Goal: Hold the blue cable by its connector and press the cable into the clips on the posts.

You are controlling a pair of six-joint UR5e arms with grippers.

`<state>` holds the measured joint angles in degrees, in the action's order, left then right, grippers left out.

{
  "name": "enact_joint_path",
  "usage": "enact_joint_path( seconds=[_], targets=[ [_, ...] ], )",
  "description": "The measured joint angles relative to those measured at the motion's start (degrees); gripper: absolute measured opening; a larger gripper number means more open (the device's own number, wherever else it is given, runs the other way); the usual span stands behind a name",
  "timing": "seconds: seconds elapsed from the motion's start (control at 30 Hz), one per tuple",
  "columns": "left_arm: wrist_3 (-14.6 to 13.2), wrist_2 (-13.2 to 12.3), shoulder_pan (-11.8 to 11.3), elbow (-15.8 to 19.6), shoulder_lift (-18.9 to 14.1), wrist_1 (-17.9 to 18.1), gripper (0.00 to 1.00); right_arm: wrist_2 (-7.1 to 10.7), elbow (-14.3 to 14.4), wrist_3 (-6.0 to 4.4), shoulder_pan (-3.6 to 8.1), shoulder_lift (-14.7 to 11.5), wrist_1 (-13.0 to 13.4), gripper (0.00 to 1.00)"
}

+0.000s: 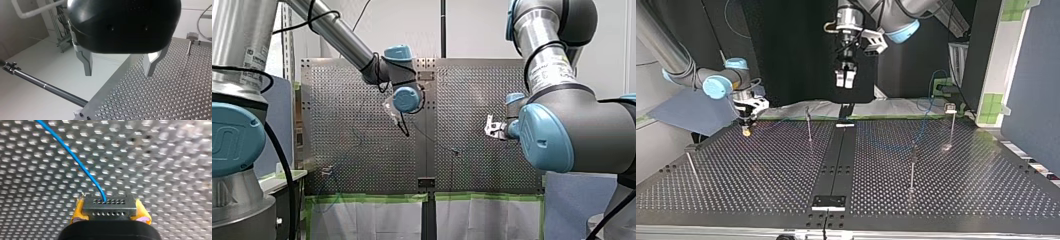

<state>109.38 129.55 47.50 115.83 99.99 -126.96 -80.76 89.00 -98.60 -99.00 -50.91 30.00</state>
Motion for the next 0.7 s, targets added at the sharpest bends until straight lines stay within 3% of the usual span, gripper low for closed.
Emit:
enact_joint_path(
  seconds=[0.3,0.53,0.7],
  targets=[
    [0.6,0.2,0.1,4.7,3.7,4.7,1.00,0.01,0.1,1.32,-0.21,-4.4,-0.4,0.00],
    [0.4,0.4,-0.1,8.1,7.1,8.1,1.00,0.31,0.1,1.45,-0.34,-7.6,-0.6,0.00],
    [0.3,0.4,-0.3,8.9,7.9,8.9,1.00,0.48,0.1,1.46,-0.36,-8.4,-0.6,0.00]
  ],
)
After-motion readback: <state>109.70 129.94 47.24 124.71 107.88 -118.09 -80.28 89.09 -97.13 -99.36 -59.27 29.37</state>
